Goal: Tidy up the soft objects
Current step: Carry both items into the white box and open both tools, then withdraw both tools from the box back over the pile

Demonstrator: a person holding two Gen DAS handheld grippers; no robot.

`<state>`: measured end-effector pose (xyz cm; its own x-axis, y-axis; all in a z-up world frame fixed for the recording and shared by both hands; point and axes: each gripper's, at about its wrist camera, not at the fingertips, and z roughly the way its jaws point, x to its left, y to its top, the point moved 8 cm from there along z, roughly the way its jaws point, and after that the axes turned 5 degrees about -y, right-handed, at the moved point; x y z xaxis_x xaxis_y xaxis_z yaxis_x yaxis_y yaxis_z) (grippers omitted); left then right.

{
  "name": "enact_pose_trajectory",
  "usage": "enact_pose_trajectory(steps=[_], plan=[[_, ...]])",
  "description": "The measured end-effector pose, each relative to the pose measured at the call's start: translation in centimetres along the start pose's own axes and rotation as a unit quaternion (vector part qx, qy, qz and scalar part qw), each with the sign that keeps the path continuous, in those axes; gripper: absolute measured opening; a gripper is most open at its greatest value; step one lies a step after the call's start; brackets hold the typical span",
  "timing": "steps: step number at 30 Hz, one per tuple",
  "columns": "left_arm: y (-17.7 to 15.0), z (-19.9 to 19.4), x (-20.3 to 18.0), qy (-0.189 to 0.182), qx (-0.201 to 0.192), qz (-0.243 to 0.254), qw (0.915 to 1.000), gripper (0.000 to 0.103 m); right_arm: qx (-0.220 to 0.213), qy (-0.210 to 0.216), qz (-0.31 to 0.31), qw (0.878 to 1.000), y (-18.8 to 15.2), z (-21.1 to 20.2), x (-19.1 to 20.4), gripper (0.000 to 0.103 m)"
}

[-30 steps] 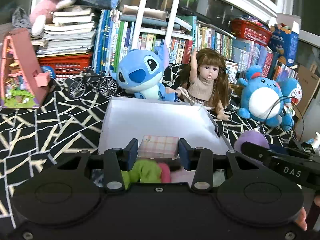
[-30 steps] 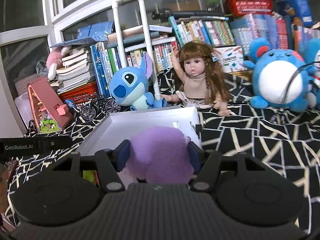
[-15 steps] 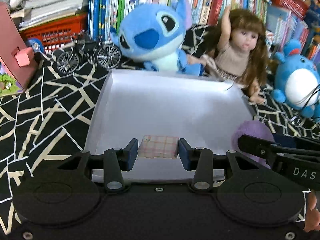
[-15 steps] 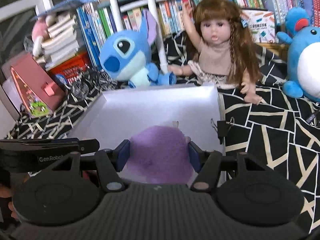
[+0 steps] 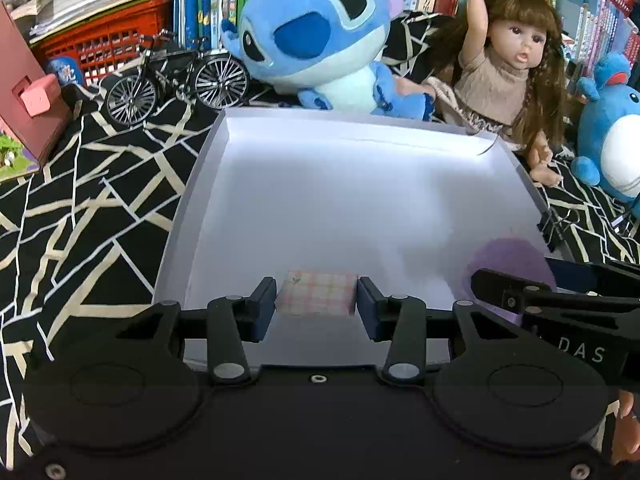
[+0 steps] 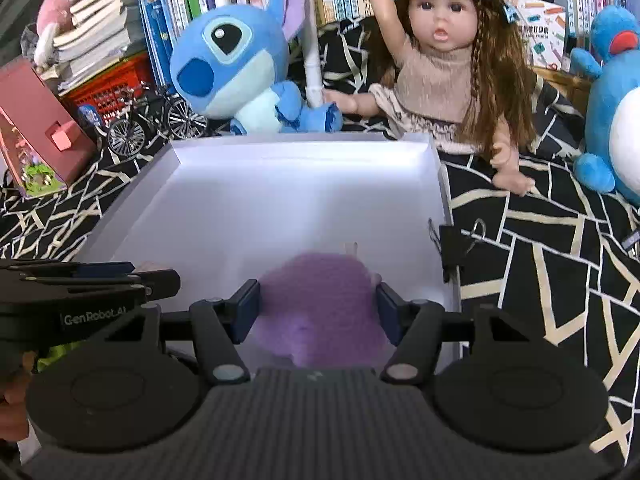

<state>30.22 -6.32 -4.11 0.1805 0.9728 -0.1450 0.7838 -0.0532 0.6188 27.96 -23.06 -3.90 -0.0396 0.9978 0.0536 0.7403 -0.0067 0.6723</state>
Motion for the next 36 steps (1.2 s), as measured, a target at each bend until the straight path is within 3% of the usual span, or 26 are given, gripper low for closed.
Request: enact_pose_trajectory(steps=[12,17,24,36], plan=[[-0.7,0.7,-0.2,0.016,-0.003,0.026,0.9995,0.044,0.007,0.009,0.011,1.000,-0.6,0.7,-0.2,0.066],[-0.5,0.4,-0.2,0.013,0.001,0.009,0.9999,0.060,-0.004,0.005,0.005,1.000,-0.3,0.1,-0.2,0.077],[-0.2,-2.0,-0.4,0.010,-0.023,0.017,0.9995,0.087,-0.053,-0.006,-0.017,0.998,0.4,-3.0,-0.3,0.087],[-1.9,-8.8,-0.2,-0.008,-0.094,0.029,0.9951,0.094,-0.149,0.014,0.001,0.989,-1.8,-10.3,-1.7,0.098]])
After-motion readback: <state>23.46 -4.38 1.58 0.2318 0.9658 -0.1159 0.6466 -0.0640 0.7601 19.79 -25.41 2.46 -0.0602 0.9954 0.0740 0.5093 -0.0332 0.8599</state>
